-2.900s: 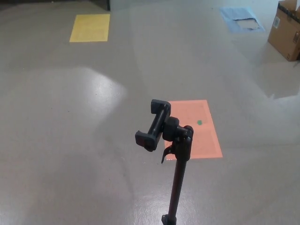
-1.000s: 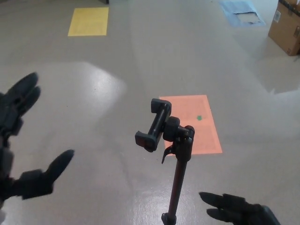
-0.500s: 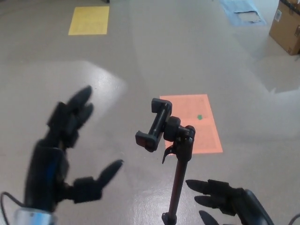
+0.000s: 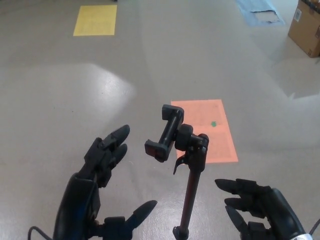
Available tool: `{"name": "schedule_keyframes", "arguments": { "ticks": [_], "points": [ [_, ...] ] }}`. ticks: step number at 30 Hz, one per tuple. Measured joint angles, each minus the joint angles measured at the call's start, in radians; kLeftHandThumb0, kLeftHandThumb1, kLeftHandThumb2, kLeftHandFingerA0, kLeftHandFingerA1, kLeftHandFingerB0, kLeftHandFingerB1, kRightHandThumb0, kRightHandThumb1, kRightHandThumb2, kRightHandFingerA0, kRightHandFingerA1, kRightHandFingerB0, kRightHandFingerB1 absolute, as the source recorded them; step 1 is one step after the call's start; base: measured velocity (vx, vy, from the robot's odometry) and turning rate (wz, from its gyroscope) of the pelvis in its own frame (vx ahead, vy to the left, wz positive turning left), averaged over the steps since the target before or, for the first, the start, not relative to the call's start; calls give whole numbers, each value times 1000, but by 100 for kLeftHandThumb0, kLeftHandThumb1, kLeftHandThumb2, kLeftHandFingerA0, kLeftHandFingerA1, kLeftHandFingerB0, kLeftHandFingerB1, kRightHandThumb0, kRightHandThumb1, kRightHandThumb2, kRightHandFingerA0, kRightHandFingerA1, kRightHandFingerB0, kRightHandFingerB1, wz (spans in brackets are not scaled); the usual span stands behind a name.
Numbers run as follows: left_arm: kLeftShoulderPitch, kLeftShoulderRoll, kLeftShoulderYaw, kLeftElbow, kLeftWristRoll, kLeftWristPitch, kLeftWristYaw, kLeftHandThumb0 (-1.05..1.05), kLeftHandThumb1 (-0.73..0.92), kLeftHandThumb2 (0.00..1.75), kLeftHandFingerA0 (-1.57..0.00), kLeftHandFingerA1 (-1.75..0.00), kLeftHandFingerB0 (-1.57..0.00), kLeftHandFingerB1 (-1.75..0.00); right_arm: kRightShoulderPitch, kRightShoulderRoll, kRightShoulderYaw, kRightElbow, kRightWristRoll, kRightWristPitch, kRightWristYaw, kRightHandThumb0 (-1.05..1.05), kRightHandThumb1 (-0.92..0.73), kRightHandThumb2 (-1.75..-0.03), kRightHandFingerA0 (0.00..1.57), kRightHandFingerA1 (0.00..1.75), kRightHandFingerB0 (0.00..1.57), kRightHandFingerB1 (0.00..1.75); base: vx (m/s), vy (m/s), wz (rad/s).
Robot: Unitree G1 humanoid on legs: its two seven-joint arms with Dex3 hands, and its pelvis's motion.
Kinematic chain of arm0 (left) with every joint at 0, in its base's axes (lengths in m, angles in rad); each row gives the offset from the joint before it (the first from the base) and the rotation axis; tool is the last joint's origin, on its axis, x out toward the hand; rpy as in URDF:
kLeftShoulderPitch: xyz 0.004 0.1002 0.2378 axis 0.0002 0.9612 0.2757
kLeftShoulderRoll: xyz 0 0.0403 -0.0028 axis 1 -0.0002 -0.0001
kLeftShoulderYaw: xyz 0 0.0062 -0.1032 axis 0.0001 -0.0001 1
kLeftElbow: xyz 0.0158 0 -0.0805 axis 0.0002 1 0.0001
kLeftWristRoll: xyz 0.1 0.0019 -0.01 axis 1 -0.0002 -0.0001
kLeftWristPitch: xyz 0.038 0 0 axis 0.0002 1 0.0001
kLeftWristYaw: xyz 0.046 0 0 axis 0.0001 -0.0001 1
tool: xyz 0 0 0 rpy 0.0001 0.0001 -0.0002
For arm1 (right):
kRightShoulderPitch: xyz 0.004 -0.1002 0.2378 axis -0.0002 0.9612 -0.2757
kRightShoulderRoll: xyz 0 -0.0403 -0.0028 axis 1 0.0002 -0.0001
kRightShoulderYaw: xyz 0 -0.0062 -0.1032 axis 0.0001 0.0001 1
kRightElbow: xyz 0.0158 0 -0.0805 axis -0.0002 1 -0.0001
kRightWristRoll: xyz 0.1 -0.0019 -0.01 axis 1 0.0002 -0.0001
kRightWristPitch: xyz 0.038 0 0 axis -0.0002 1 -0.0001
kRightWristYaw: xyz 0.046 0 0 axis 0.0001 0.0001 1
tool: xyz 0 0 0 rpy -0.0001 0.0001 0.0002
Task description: A phone stand is kept on the floor and the robot uses both its hands to grab it and uses its left hand to extend the phone stand by pulling it upwards
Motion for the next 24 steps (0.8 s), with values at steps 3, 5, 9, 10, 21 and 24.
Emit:
{"name": "schedule_keyframes", "arguments": {
  "ticks": [3, 5, 9, 10, 21, 24],
  "points": [
    [-1, 0, 1, 1, 5, 9, 0, -35, 25, 87, 0, -48, 0, -48, -3, -4, -3, 22, 0, 0, -2, -90, -60, -93, 0, 11, 0, 0, 0, 0, 0],
    [-2, -1, 0, 1, 6, 14, 0, -35, 25, 87, 0, -48, 0, -48, -3, -4, -5, 27, 2, 0, -2, -90, -60, -93, 0, 11, 0, 0, 0, 0, 0],
    [-9, -6, -5, 4, 7, 19, 0, -36, 23, 87, 0, -48, 0, -48, -8, -5, -4, 42, 0, 0, -4, -103, -68, -101, 0, 9, 0, 2, 0, 0, 0],
    [-11, -7, -7, 4, 7, 20, 0, -36, 24, 87, 0, -48, 0, -48, -10, -6, -4, 45, -1, 0, -5, -98, -65, -101, 0, 10, 0, 4, 0, 0, 0],
    [-68, -21, -27, 39, 13, 30, 0, -36, 24, 87, 0, -48, 0, -47, -87, 27, 29, 140, -19, 21, -15, -95, -59, -95, 0, 11, 0, 0, 0, 0, 0],
    [-97, -26, -31, 57, 18, 32, 0, -36, 21, 85, 0, -48, 0, -47, -97, 58, 36, 177, -18, 21, -17, -95, -58, -95, 0, 10, 0, 0, 0, 0, 0]
  ]
}}
